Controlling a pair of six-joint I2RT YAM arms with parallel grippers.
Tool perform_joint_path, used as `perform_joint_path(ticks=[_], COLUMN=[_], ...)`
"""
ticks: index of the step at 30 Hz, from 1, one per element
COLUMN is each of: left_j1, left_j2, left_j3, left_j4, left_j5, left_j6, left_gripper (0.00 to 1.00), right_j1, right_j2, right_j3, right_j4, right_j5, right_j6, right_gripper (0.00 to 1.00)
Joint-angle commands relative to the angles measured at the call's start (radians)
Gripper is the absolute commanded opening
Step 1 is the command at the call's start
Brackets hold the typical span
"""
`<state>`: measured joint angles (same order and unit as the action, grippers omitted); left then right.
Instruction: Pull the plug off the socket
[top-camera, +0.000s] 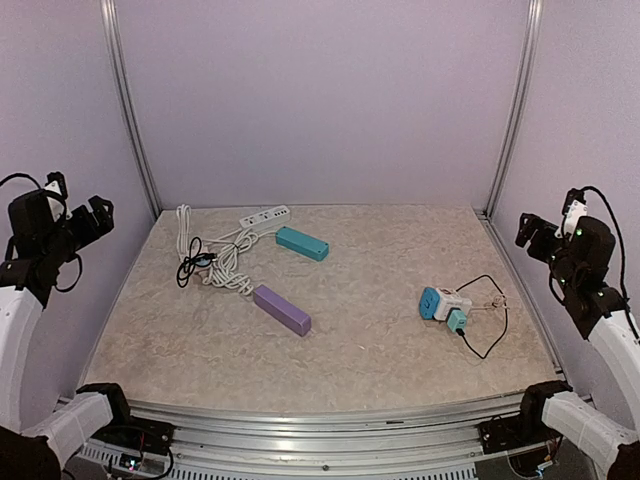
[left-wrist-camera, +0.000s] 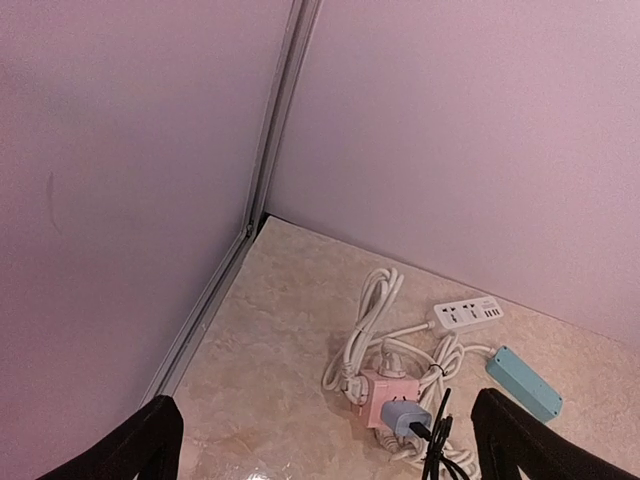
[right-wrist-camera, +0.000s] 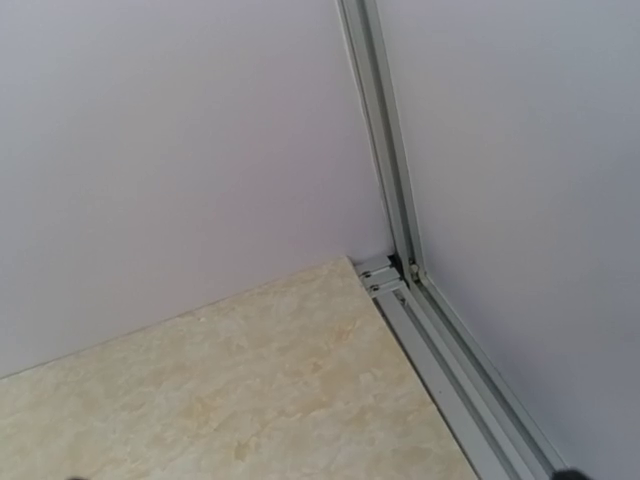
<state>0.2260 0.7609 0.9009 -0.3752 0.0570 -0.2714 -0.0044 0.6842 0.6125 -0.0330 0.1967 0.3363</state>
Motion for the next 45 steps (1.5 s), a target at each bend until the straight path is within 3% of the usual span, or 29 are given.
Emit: perform_joint_path(ticks=[1, 9, 13, 17, 27, 32, 45], left_j1=[0.015, 0.02, -0.007, -0.078, -0.115, -0.113, -0.083], left_j2=[0.021, -0.004, 0.016, 0.089, 0.194, 0.196, 0.161], left_j3=[0.0, -0.009, 0.037, 0.076, 0.034, 0.014, -0.003], left_j4=[0.004, 0.057, 0.064, 0.08, 0.082, 0.082, 0.085], left_j5=[0.068, 0.131, 0.215, 0.268, 0.316, 0.324, 0.295], left_j6=[0.004, 0.005, 0.053, 0.049, 0.042, 0.032, 0.027], left_gripper=[0.99, 0.99, 0.99, 0.99, 0.99, 0.99, 0.99], right_j1=[0.001, 0.001, 0.002, 0.047, 0.436, 0.476, 0.472], right_j2=[0.008, 0.026, 0.091, 0.184, 0.505, 0.6, 0.647], right_j3=[0.037, 0.109, 0.188, 0.241, 0.335, 0.303, 0.229], right_j4=[-0.023, -0.108, -0.215, -0.282, -0.532, -0.583, -0.595], right_j5=[-0.033, -0.096, -0.189, -0.315, -0.069, -0.053, -0.048], right_j6=[0.016, 0.01, -0.012, 0.007, 0.125, 0.154, 0.123], right_gripper=[1.0, 0.99, 0.87, 0.83, 0.82, 0.83, 0.86])
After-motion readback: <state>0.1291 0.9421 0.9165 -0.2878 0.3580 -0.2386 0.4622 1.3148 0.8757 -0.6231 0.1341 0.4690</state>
